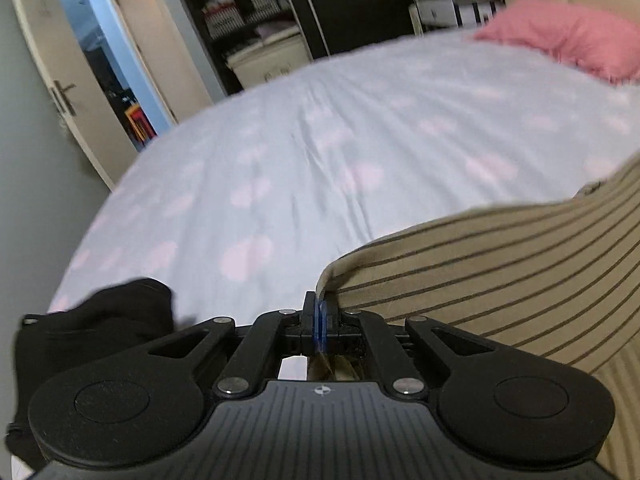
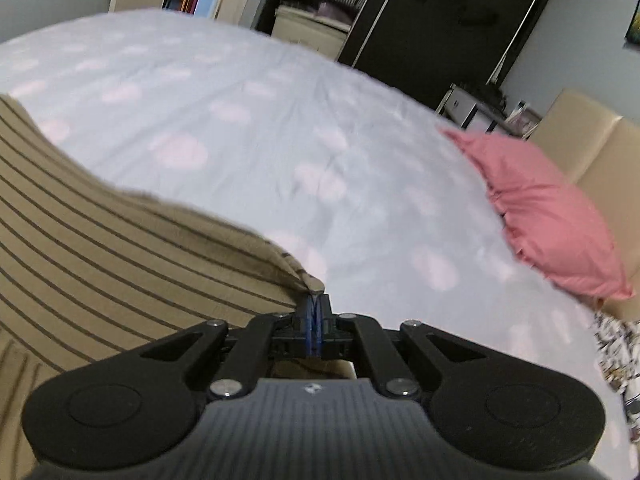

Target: Fold clothes

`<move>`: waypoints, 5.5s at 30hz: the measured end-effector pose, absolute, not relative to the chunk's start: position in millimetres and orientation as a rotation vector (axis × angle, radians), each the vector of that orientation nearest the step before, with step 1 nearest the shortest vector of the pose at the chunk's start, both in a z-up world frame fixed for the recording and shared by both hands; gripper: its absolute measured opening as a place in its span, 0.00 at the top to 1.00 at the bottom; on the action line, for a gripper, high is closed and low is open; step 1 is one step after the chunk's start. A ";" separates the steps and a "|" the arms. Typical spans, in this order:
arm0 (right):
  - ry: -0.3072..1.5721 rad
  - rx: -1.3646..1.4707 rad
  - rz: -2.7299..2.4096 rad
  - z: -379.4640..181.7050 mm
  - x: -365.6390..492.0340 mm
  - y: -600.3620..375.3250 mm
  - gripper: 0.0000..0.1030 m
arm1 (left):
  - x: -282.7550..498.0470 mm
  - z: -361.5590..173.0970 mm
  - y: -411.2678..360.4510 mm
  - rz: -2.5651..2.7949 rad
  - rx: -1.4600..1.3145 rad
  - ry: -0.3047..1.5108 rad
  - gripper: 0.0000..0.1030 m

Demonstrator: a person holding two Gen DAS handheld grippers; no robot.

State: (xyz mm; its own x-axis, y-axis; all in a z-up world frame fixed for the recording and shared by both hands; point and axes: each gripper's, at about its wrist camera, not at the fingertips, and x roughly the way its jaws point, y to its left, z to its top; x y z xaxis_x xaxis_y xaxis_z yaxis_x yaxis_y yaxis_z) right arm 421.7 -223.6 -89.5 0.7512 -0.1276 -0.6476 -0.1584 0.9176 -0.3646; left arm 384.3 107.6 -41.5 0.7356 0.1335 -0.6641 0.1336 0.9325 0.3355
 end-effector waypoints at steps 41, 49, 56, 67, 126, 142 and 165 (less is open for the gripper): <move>0.906 0.031 -0.131 -14.3 199.1 -391.6 0.59 | 227.6 -54.7 148.5 -0.109 0.204 1.038 0.54; 0.993 0.245 -0.145 -58.8 214.2 -419.6 0.59 | 234.7 -74.5 157.7 -0.063 0.146 1.100 0.71; 1.056 0.410 -0.158 -92.0 230.0 -424.6 0.86 | 239.1 -78.9 154.5 -0.062 0.159 1.109 0.72; 1.037 0.298 -0.357 -70.8 218.4 -455.5 0.97 | 242.8 -80.2 154.1 -0.069 0.169 1.118 0.82; 1.433 0.079 0.277 -77.4 -46.5 -365.1 0.99 | 109.5 0.4 125.8 -0.189 0.162 0.933 0.79; 1.509 -0.067 0.191 -72.8 -58.1 -366.4 0.63 | 110.1 -4.9 142.3 -0.149 0.159 0.959 0.74; 1.210 -0.179 0.485 -16.4 60.4 -235.8 0.53 | 126.7 -48.9 129.1 -0.179 0.318 0.952 0.53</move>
